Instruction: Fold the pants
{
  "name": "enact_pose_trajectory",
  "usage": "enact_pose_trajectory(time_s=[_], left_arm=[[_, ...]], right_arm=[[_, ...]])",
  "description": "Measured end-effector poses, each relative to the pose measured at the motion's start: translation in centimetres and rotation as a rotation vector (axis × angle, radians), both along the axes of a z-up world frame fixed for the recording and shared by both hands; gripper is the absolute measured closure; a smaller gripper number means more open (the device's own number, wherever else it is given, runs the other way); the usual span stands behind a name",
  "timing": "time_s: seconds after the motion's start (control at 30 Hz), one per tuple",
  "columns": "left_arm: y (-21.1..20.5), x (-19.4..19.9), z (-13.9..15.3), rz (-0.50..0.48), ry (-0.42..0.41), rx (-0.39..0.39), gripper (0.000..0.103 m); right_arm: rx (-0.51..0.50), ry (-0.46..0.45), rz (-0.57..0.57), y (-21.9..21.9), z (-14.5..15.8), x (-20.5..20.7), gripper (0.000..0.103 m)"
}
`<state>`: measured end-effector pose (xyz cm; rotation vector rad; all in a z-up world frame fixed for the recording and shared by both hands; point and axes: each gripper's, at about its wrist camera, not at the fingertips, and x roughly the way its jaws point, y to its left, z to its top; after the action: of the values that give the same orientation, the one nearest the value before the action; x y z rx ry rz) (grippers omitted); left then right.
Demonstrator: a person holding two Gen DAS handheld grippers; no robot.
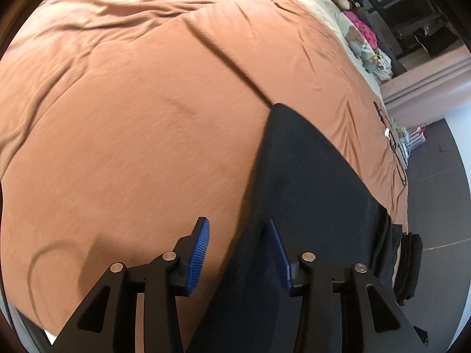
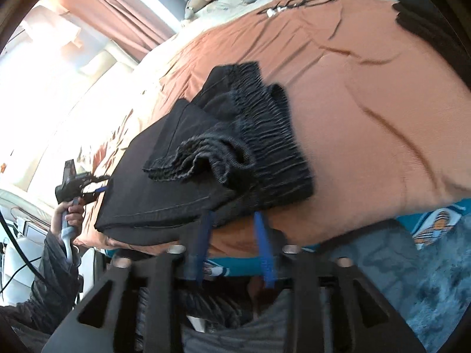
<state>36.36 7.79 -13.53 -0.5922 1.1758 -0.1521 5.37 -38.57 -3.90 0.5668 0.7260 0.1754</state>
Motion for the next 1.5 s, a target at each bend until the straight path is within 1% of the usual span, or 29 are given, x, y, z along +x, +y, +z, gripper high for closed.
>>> enact_pose_trajectory(time_s=[0.1, 0.17, 0.3, 0.37, 0.5, 0.6, 0.7, 0.77, 0.8, 0.83, 0.87, 0.9, 0.93, 1.0, 1.07, 1.17, 1.2, 1.3, 1.37, 1.4, 1.43, 1.5], left_arm=[[0.9, -1.4, -0.1, 0.020, 0.000, -0.009, 0.056], [1.2, -2.7, -0.2, 0.031, 0.002, -0.016, 0.055], [1.3, -4.5, -0.3, 0.051, 0.002, -0.023, 0.048], [1.2, -5.6, -0.3, 0.052, 0.002, -0.020, 0.047], [1.0, -7.3, -0.6, 0.064, 0.010, -0.039, 0.046], [1.0, -8.1, -0.7, 0.077, 0.008, -0.043, 0.046], [0.9, -9.1, -1.0, 0.081, 0.011, -0.061, 0.046], [0.8, -9.5, -1.2, 0.084, 0.007, -0.076, 0.044], [0.8, -9.7, -1.3, 0.089, 0.003, -0.087, 0.041], [0.6, -9.8, -1.4, 0.093, -0.001, -0.099, 0.038], [0.5, -9.9, -1.5, 0.093, -0.004, -0.109, 0.037], [0.3, -10.0, -1.6, 0.093, -0.004, -0.112, 0.037], [0.1, -10.1, -1.7, 0.094, -0.007, -0.114, 0.037], [0.1, -10.4, -1.8, 0.102, -0.018, -0.120, 0.037], [0.3, -10.8, -1.9, 0.116, -0.026, -0.143, 0.037], [0.7, -11.5, -2.2, 0.138, -0.029, -0.188, 0.038], [0.8, -11.6, -2.2, 0.143, -0.032, -0.192, 0.041], [1.0, -11.9, -2.4, 0.161, -0.034, -0.166, 0.059], [1.5, -12.0, -2.7, 0.182, -0.036, -0.180, 0.068], [1.6, -12.1, -2.7, 0.189, -0.037, -0.182, 0.074], [1.8, -12.1, -2.6, 0.193, -0.041, -0.185, 0.079], [1.9, -12.3, -2.0, 0.195, -0.066, -0.190, 0.083]], right_arm=[[-0.007, -0.031, -0.021, -1.6, 0.3, 0.0, 0.054], [-0.004, -0.037, -0.033, -2.2, 0.3, 0.9, 0.054], [0.015, -0.043, -0.040, -4.0, 0.2, 3.1, 0.054], [0.024, -0.038, -0.034, -3.9, -0.2, 5.0, 0.054], [0.036, -0.017, -0.015, -4.5, -0.9, 7.7, 0.054], [0.038, 0.024, 0.010, -4.3, -1.7, 9.7, 0.054], [0.064, 0.040, 0.042, -4.2, -2.1, 10.4, 0.054], [0.065, 0.032, 0.059, -3.8, -2.0, 10.9, 0.054], [0.058, 0.032, 0.070, -3.6, -2.0, 11.1, 0.054], [0.053, 0.030, 0.076, -3.3, -2.0, 11.2, 0.059], [0.047, 0.025, 0.082, -3.1, -2.0, 11.3, 0.069], [0.009, 0.026, 0.076, -3.0, -1.8, 11.1, 0.072], [-0.028, 0.024, 0.069, -2.7, -1.6, 11.0, 0.082], [-0.036, 0.012, 0.072, -2.7, -1.3, 10.7, 0.093], [-0.026, -0.011, 0.075, -3.0, -1.0, 9.9, 0.098], [-0.032, -0.022, 0.081, -2.9, -0.8, 8.9, 0.100], [-0.036, -0.016, 0.077, -2.8, -0.9, 8.4, 0.100], [-0.045, 0.016, 0.064, -2.4, -2.0, 7.6, 0.100], [-0.065, 0.052, 0.052, -2.3, -3.0, 7.6, 0.101], [-0.078, 0.069, 0.043, -2.3, -3.6, 7.7, 0.101], [-0.074, 0.070, 0.040, -2.3, -3.6, 7.7, 0.100], [-0.070, 0.055, 0.039, -2.3, -2.7, 7.7, 0.100]])
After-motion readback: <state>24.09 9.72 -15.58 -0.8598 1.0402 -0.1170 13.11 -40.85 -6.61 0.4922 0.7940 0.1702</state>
